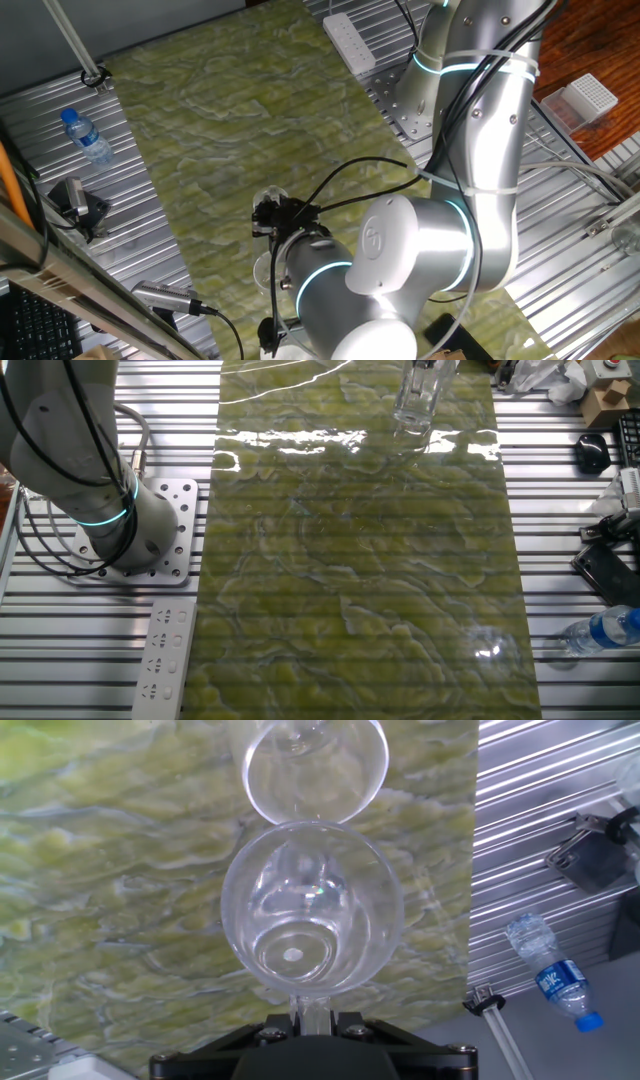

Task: Pour the water from one cup into another empty cup

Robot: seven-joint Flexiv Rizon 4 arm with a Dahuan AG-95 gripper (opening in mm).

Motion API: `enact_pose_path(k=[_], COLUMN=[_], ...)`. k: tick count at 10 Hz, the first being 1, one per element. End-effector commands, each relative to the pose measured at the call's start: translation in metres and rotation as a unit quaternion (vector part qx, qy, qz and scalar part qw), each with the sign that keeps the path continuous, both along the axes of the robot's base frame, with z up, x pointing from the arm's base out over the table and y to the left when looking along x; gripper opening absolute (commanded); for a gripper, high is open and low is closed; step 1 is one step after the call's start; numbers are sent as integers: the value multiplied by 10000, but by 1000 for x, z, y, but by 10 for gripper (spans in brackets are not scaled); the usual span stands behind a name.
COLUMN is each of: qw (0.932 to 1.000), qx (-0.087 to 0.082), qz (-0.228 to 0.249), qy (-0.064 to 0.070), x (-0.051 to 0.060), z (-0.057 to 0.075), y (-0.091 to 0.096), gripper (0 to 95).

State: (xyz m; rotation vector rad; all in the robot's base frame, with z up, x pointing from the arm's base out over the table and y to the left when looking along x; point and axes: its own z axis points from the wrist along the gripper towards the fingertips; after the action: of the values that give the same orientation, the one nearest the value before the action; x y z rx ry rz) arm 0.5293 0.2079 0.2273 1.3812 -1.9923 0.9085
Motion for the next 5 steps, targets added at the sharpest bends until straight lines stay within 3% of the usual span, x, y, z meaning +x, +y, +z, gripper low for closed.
enact_pose_path(k=[1, 5], qw=[10000, 10000], qx=[-7, -54], qz=[-14, -32], qy=[17, 77], x=[0, 0], z=[0, 0], y=[0, 0], gripper=[0, 0])
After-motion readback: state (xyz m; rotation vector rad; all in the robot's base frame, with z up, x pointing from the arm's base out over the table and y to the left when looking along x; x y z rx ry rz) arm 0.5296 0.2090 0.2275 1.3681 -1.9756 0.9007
